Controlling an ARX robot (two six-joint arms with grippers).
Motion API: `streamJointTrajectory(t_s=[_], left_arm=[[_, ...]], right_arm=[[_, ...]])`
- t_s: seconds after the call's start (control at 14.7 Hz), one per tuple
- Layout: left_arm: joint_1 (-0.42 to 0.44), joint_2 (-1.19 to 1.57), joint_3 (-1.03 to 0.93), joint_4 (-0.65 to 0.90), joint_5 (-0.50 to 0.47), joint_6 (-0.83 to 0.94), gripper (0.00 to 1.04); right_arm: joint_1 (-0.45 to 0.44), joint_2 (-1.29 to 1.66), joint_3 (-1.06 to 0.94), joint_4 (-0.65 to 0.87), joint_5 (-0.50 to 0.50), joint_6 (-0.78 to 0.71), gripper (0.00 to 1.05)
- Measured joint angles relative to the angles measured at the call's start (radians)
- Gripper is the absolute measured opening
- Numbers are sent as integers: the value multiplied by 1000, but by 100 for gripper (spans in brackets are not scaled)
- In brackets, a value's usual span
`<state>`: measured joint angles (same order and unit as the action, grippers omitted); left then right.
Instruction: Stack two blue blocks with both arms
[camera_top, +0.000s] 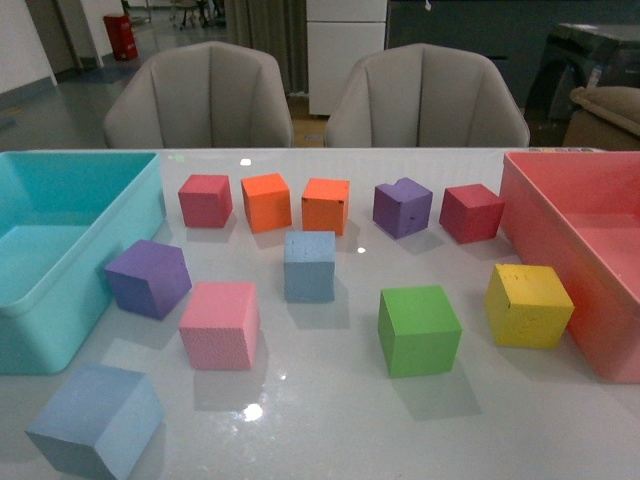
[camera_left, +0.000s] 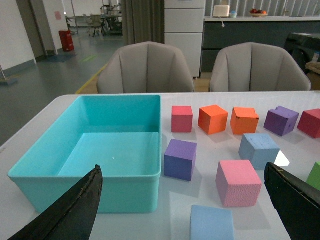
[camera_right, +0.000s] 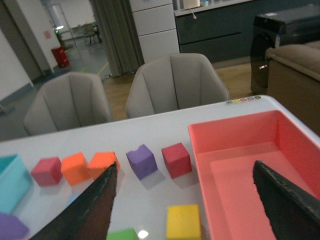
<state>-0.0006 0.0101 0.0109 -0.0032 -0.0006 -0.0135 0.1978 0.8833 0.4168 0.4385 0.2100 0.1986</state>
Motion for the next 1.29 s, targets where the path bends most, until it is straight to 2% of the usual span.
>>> streamJointTrajectory(t_s=[0.14, 0.2, 0.27, 0.41, 0.48, 0.54, 1.29], left_arm=[[0, 0, 0, 0, 0, 0, 98], [0, 0, 0, 0, 0, 0, 98], [0, 0, 0, 0, 0, 0, 98], [0, 0, 0, 0, 0, 0, 98], [0, 0, 0, 0, 0, 0, 98], [0, 0, 0, 0, 0, 0, 98], [0, 0, 0, 0, 0, 0, 98]], right_arm=[[-169, -297, -170, -177, -173, -142, 56], [-208, -447, -228, -290, -186, -162, 44], [-201, -589, -271, -351, -211, -175, 31], [-198, -674, -284, -336, -211, -188, 5], [-198, -737, -303, -440, -211, -193, 2], [-198, -802, -334, -466, -211, -193, 2], [-198, -879, -405, -443, -210, -193, 2]])
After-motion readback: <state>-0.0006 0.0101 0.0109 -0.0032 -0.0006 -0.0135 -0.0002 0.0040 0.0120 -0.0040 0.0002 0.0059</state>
